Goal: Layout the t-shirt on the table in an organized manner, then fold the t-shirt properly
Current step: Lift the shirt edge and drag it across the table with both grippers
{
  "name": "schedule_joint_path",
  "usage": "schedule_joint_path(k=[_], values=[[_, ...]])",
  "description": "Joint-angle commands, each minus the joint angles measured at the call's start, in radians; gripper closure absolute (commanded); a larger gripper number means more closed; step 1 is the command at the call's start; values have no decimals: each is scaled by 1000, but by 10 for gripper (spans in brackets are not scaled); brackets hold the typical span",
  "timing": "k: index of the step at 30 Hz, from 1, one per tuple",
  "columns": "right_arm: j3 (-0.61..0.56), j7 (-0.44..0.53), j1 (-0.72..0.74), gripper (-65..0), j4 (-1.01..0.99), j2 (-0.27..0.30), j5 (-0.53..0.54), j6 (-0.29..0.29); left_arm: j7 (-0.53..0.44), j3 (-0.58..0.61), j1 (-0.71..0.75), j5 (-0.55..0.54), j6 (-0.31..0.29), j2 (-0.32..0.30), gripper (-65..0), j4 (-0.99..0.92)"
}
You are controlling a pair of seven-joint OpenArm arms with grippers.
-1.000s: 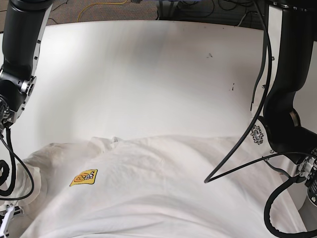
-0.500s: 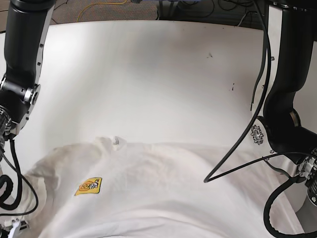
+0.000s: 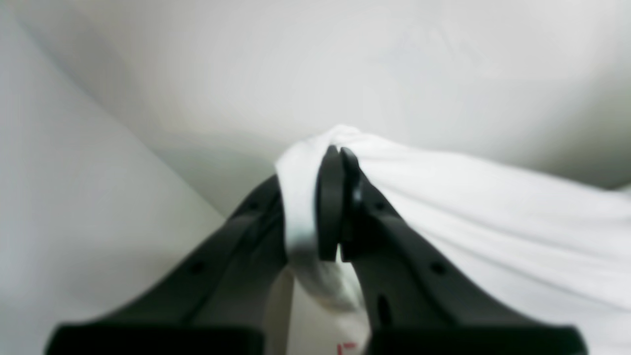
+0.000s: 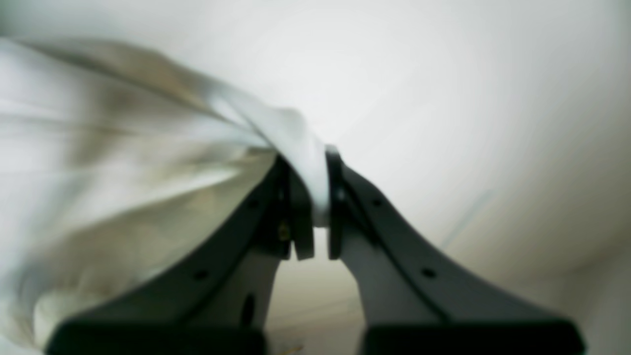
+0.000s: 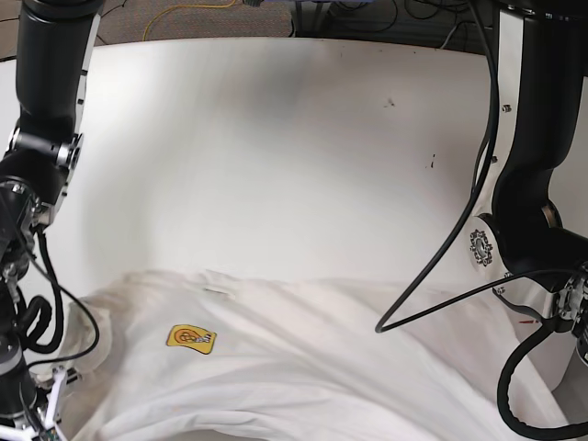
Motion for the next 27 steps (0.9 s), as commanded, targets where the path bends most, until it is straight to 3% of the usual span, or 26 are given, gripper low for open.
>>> schedule_joint_path(k=[1,9,12,27], values=[[61,19,-44,-25,49,-12,-14,-17,16,1,56,-4,-1,-6,-22,56],[205,24,-311,-24,78,-46,-9,-17,24,-12,343,-4,-1,-29,-19,170],[259,24,-386,-24,78,-69,-9,-17,24,-52,461,-4,-1,-55,-19,196],[482,116,-784,-22,79,-190,-11,-17,24,-236,1022,-5,-1,-57,-18,220]])
